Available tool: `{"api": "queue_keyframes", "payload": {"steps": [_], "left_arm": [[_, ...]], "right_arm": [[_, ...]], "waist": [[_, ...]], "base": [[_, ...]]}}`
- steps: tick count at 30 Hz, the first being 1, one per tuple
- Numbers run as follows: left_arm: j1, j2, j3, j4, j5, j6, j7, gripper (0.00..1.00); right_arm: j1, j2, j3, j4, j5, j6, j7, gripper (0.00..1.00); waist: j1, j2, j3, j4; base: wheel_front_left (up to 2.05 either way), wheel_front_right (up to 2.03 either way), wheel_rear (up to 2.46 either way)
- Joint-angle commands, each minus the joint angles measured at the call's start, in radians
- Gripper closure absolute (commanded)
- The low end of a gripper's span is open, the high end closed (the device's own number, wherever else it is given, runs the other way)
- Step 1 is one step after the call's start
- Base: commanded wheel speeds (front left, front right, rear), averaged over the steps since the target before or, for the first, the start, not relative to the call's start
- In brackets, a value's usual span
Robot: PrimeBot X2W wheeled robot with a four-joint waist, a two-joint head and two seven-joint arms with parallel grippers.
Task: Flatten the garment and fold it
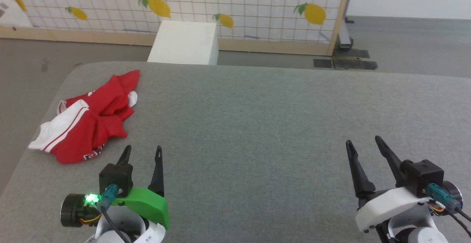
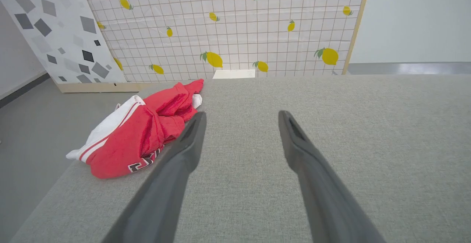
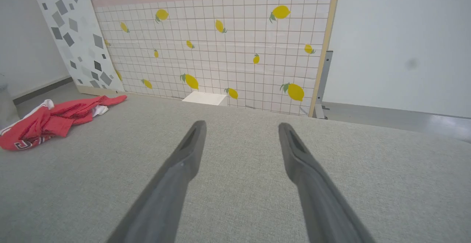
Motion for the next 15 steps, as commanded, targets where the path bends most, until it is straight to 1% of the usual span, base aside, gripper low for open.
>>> {"api": "queue_keyframes", "payload": {"steps": [1,15], "left_arm": [[0.009,0.014,-0.004,0.002,-0.009,0.006,-0.001,0.0],[0.008,0.04,-0.024,0.009,-0.005,0.027,0.003,0.0]], "right_arm": [[0.016,0.002,0.008,-0.009,0.009,-0.001,0.003,0.0],[0.045,-0.004,0.056,-0.012,0.046,-0.001,0.003,0.0]], "waist": [[0.0,-0.0001,-0.005,0.037],[0.0,-0.0001,-0.026,0.207]], "base": [[0.0,0.0,0.0],[0.0,0.0,0.0]]}}
